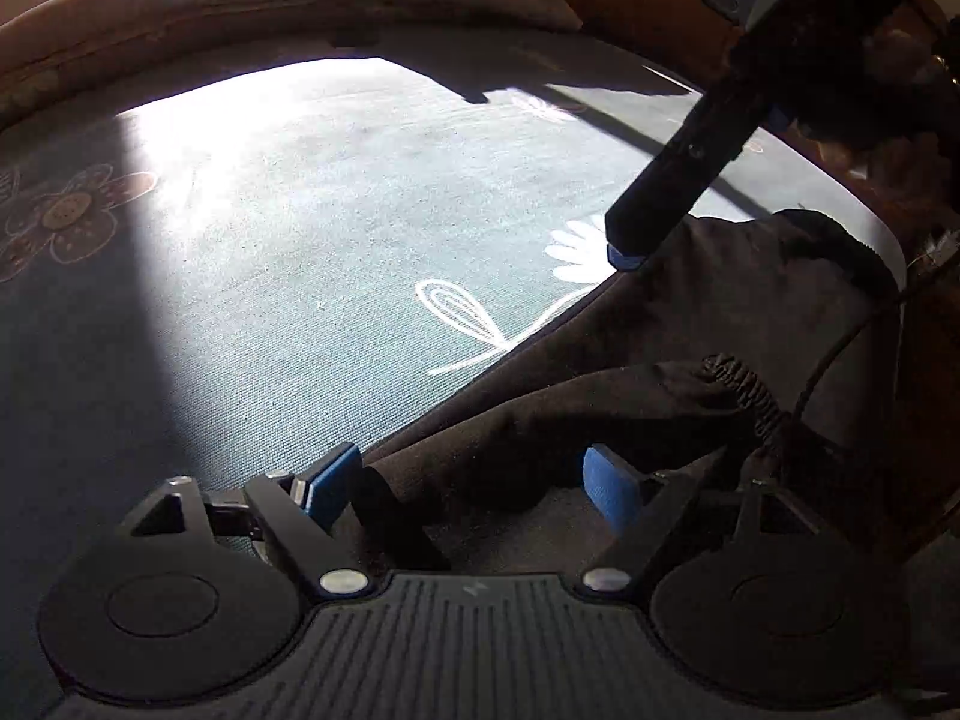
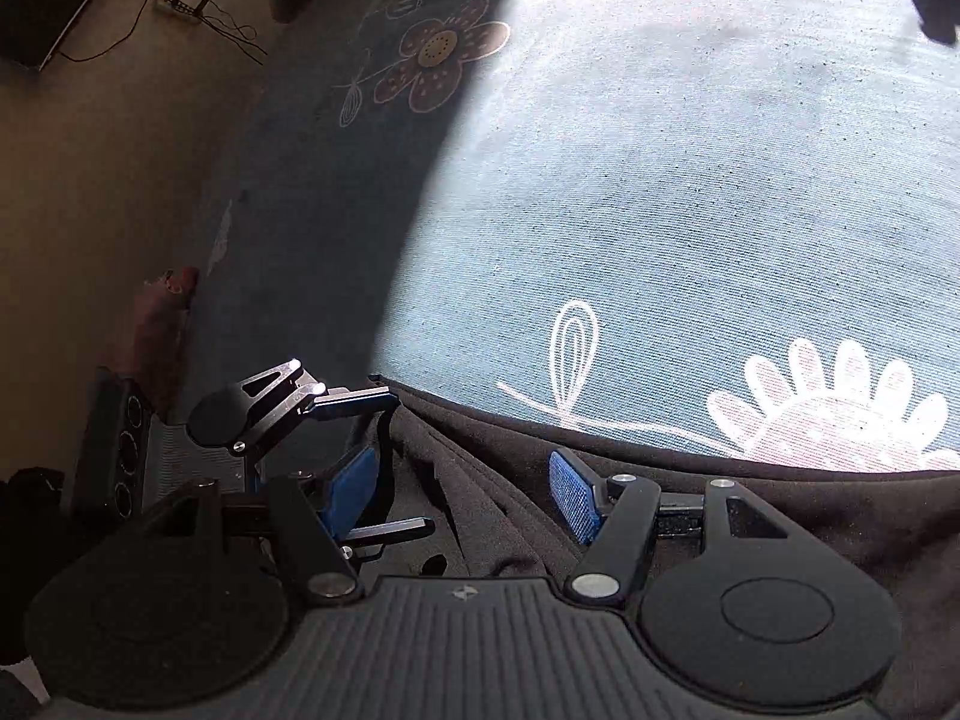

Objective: Fold clothes

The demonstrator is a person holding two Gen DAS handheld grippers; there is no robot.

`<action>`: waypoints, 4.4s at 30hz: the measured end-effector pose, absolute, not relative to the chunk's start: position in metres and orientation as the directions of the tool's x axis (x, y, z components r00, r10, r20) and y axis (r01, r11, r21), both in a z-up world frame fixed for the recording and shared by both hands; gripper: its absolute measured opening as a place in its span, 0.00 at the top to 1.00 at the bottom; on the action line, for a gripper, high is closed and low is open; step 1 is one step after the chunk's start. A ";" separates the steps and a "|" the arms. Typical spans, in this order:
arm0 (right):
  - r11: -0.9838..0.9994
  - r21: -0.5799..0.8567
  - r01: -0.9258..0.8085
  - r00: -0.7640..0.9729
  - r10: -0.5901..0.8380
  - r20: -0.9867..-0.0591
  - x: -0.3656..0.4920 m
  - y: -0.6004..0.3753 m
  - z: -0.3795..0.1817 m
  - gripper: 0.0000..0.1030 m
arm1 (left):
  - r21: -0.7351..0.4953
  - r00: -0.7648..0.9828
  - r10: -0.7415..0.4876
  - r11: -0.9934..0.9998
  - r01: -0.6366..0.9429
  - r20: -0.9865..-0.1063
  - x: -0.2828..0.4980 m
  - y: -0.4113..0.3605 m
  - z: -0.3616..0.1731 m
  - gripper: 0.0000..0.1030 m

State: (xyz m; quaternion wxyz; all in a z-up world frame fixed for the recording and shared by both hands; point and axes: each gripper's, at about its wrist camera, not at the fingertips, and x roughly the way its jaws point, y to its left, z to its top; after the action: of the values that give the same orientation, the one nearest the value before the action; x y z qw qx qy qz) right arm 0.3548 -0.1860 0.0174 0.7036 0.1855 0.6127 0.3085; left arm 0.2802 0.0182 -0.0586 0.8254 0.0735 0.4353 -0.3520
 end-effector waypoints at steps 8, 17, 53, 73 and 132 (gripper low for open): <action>0.779 0.622 -0.075 0.080 0.626 -0.775 0.301 -0.242 0.008 0.33 | -0.284 0.307 -0.584 0.707 0.648 -0.752 0.274 -0.022 -0.058 0.21; 0.828 0.559 0.040 0.083 0.555 -0.828 0.253 -0.291 0.005 0.33 | -0.408 0.268 -0.643 0.699 0.587 -0.717 0.276 -0.033 -0.036 0.22; 0.292 0.083 -0.953 0.016 0.322 -0.946 0.212 0.010 0.009 0.33 | 0.212 0.629 0.161 0.977 0.006 -0.760 0.056 0.046 -0.065 0.21; 0.309 0.031 -0.950 0.050 0.248 -0.967 0.196 0.001 -0.004 0.34 | 0.534 0.787 0.146 0.806 0.258 -0.600 0.060 0.005 -0.079 0.20; 0.286 -0.096 -0.954 0.133 0.116 -0.984 0.190 -0.066 -0.028 0.42 | 0.533 0.759 0.092 0.765 0.360 -0.644 0.081 0.043 -0.082 0.11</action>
State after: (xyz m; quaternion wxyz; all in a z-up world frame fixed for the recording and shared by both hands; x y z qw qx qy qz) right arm 0.1899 -0.0665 -0.0282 0.6260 -0.4180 0.5009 0.4271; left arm 0.0812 0.0430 -0.0822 0.8764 0.3339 0.3385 -0.0766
